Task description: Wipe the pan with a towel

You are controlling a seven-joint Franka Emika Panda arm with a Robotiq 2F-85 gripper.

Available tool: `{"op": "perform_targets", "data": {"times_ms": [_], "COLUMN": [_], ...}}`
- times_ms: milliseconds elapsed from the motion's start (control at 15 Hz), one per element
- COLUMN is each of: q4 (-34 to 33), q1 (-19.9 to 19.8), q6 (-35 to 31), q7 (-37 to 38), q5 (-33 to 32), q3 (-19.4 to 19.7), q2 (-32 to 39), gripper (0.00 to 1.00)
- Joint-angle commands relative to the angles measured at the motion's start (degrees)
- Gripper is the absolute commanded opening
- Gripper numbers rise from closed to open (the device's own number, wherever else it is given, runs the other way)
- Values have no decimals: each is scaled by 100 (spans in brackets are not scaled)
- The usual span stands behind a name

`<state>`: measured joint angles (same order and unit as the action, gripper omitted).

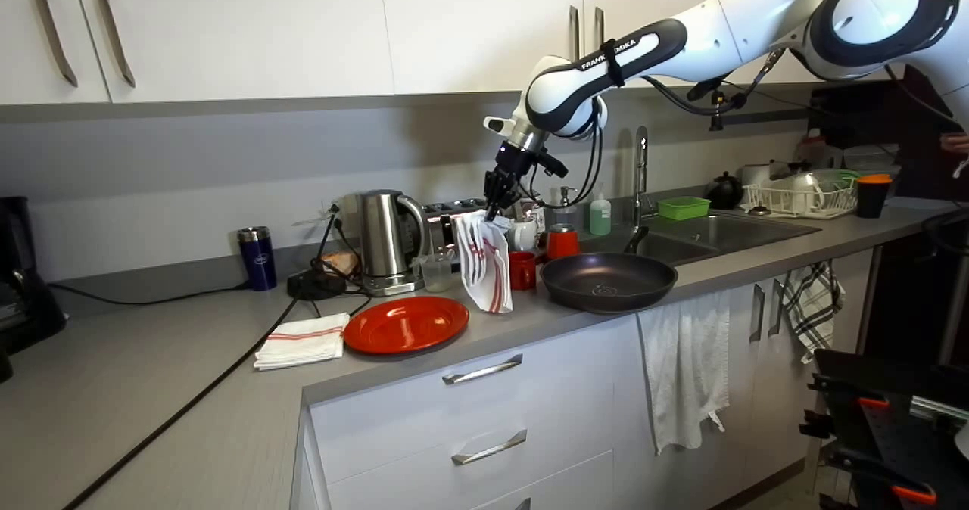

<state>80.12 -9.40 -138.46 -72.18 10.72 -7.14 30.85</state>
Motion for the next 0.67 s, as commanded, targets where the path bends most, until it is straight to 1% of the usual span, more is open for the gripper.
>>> {"op": "perform_targets", "data": {"times_ms": [0, 333, 600], "q4": [-648, -860, -863], "q1": [-127, -352, -428], "q6": [143, 127, 456], "q7": [-300, -870, -686], "q5": [217, 346, 221], "q3": [-254, -466, -306], "q2": [485, 1026, 1295], "gripper": [6, 6, 6]}}
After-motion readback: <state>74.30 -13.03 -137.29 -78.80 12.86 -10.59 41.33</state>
